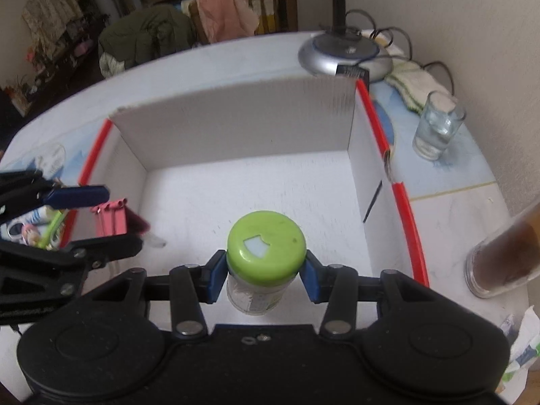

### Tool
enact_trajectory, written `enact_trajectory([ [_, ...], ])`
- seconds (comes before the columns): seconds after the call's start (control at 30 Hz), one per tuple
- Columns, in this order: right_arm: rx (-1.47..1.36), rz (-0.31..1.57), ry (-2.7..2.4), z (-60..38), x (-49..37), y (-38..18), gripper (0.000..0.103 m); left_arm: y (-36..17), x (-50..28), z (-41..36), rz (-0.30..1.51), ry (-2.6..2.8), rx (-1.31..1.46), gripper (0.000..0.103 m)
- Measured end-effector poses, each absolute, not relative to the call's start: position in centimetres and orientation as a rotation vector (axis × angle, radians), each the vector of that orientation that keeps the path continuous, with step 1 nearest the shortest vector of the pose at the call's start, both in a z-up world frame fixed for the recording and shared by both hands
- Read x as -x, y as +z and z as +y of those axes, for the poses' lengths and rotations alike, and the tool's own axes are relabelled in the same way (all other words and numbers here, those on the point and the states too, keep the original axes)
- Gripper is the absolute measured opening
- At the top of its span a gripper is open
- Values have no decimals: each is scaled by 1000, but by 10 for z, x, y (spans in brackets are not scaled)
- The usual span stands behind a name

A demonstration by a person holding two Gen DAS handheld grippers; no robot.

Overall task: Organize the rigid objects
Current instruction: 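Lower the jar into the red shoebox and open the right tool while the left tool releases the clip inside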

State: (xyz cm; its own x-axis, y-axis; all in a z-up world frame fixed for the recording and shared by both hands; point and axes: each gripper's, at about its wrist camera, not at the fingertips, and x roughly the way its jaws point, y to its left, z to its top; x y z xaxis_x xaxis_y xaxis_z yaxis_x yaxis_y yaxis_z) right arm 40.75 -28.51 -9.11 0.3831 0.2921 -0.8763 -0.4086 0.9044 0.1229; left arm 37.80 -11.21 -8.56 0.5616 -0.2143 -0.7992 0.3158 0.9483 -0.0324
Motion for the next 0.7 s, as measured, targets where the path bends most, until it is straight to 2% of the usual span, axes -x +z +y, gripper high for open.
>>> enact_trajectory([
  [0.4,119,1129,476,-286,-430,-114,45,-119,-408,-126,1056,-307,-177,57],
  [0.7,105,1140,436,-274,-454,-123,46,-119,-422,-133,1075,-303,-194,58],
])
